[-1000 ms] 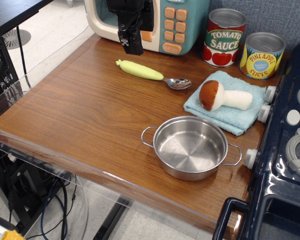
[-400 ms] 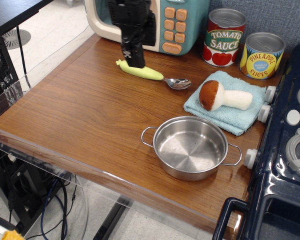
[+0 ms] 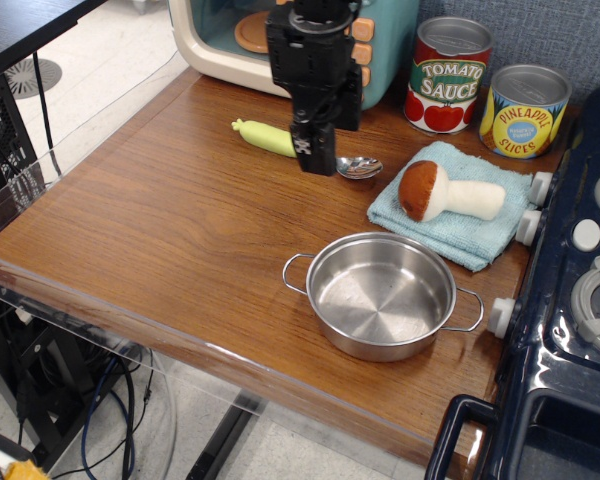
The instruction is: Move pot to the left of table in front of spoon and microwave.
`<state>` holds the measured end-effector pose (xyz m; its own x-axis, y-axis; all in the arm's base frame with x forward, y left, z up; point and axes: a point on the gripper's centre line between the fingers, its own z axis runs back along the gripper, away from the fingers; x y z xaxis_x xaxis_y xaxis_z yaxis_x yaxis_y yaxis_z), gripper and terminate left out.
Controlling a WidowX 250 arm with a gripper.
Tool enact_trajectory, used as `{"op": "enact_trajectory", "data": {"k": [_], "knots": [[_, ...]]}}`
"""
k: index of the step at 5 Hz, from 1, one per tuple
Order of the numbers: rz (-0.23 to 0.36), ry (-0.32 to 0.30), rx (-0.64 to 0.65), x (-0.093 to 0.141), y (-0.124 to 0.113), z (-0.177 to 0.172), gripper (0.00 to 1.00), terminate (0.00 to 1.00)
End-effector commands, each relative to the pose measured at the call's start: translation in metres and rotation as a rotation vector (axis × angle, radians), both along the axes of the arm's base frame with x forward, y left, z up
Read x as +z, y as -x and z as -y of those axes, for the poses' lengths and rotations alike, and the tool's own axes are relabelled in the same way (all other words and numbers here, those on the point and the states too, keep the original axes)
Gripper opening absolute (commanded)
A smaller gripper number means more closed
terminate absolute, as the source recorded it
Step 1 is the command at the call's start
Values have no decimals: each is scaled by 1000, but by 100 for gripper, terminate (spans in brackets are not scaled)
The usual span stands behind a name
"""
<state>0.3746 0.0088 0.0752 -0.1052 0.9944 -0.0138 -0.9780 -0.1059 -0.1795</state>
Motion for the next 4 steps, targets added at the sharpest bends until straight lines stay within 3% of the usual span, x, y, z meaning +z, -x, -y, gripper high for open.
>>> {"op": "enact_trajectory", "data": {"k": [1,2,4], "knots": [[17,-9,-62,16,31,57,100,0],[9,-21,-88,13,39,71,100,0],[-38,-21,-232,-5,28,111,100,0]]}}
